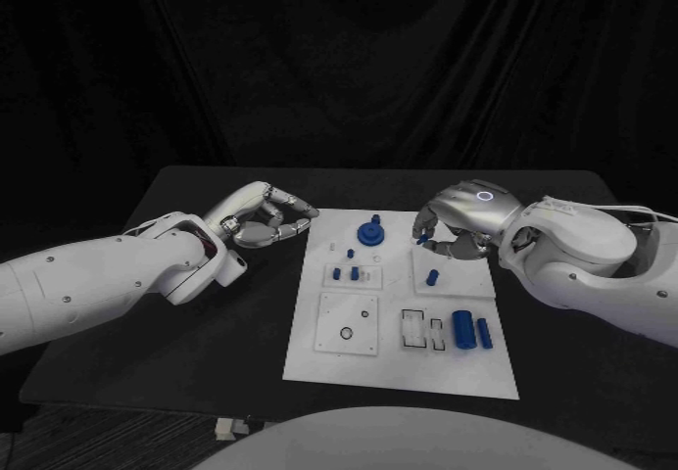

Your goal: Assemble the parts on the task board

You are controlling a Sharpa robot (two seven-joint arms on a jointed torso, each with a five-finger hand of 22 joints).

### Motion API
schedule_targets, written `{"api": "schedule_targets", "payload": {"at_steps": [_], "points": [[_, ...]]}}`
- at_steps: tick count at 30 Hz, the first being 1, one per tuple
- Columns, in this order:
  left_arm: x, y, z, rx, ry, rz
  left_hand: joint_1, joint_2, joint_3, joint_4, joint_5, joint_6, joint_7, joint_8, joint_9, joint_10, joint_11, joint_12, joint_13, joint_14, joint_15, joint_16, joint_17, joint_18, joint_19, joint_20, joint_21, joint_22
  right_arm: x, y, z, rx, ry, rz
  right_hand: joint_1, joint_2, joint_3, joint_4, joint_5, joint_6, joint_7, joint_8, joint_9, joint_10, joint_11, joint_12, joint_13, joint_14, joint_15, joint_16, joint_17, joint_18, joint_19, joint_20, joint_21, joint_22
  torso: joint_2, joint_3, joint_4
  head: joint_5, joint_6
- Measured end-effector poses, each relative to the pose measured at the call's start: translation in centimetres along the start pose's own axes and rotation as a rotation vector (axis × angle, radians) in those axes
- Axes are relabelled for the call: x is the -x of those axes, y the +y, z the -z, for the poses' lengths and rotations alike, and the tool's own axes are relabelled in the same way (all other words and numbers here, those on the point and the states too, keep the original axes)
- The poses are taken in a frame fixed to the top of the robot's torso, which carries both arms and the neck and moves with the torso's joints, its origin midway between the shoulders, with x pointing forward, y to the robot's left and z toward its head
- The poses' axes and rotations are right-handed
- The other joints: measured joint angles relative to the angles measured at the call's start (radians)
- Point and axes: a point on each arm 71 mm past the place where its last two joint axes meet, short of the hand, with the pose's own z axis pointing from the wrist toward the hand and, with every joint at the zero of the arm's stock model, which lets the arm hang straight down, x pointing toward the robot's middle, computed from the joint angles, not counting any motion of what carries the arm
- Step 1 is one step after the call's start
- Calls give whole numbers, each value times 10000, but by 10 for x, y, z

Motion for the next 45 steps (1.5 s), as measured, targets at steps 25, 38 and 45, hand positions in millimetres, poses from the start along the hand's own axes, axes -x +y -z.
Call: {"api": "schedule_targets", "payload": {"at_steps": [25,38,45], "points": [[5,6,3,254,-45,-70,0,0,28,28,0,0,0,0,-9,0,0,0,0,-37,36,-36,-41,0,-53,19,-92,-1,-37,81,-31,1820,1326,-580,45,45,28,-28,-42,-19,13,24,14,-1,1,-2,-19,-38,38,0,-75,0,0,0,-212,8,2,-16,34,452,0],[4,6,3,260,-3,-47,0,0,28,29,-1,0,0,0,-8,-1,0,0,0,-44,44,-36,-62,0,-72,-1,-120,-1,-52,89,-33,1920,1763,-698,29,110,54,-55,-69,-37,0,-6,15,-2,1,-10,-23,-47,100,0,-84,-1,-37,37,-253,6,0,-11,-7,664,0],[3,7,3,275,14,-36,0,0,27,28,-1,0,0,0,-8,-1,0,0,0,-73,73,-36,-75,0,-72,-1,-136,-1,-57,92,-34,1962,1915,-748,29,108,54,-55,-70,-38,-1,-16,14,-2,1,-10,-23,-47,100,-45,-133,0,-37,37,-302,5,6,-7,-5,706,0]]}}
